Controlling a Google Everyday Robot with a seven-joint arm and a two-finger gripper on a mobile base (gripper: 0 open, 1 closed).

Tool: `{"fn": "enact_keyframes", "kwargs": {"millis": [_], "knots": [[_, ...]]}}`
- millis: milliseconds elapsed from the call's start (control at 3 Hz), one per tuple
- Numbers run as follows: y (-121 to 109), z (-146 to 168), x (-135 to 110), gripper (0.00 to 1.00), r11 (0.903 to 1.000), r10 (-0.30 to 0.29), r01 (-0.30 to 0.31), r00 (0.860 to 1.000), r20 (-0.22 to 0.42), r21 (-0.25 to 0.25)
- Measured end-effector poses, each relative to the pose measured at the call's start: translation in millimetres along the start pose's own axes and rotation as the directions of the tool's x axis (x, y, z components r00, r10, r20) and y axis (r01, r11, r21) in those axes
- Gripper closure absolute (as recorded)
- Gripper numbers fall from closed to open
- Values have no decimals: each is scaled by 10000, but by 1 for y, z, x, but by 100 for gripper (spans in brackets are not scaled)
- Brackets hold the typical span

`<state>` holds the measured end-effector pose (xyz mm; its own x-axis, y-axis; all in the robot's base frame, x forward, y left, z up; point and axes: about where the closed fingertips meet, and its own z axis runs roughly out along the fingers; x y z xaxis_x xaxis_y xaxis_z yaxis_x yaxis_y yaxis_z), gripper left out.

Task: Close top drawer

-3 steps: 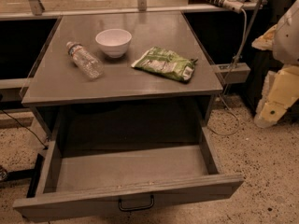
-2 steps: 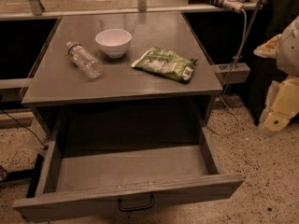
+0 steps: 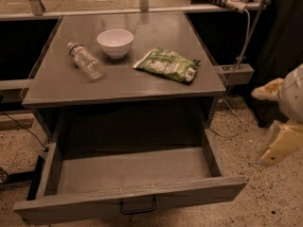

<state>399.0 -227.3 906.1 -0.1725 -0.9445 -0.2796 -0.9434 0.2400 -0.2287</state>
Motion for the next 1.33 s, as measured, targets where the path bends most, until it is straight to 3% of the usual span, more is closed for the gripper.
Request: {"fn": "enact_keyframes", "kwargs": {"millis": [333, 667, 1000, 1333], "knots": [[25, 29, 10, 42, 9998, -165, 170, 9988, 450, -95], [62, 64, 5, 65, 9938, -656, 725, 9945, 815, -843], [68, 69, 7, 88, 9919, -702, 781, 9943, 805, -1003], [68, 69, 7, 100, 9919, -702, 781, 9943, 806, -1004]]}}
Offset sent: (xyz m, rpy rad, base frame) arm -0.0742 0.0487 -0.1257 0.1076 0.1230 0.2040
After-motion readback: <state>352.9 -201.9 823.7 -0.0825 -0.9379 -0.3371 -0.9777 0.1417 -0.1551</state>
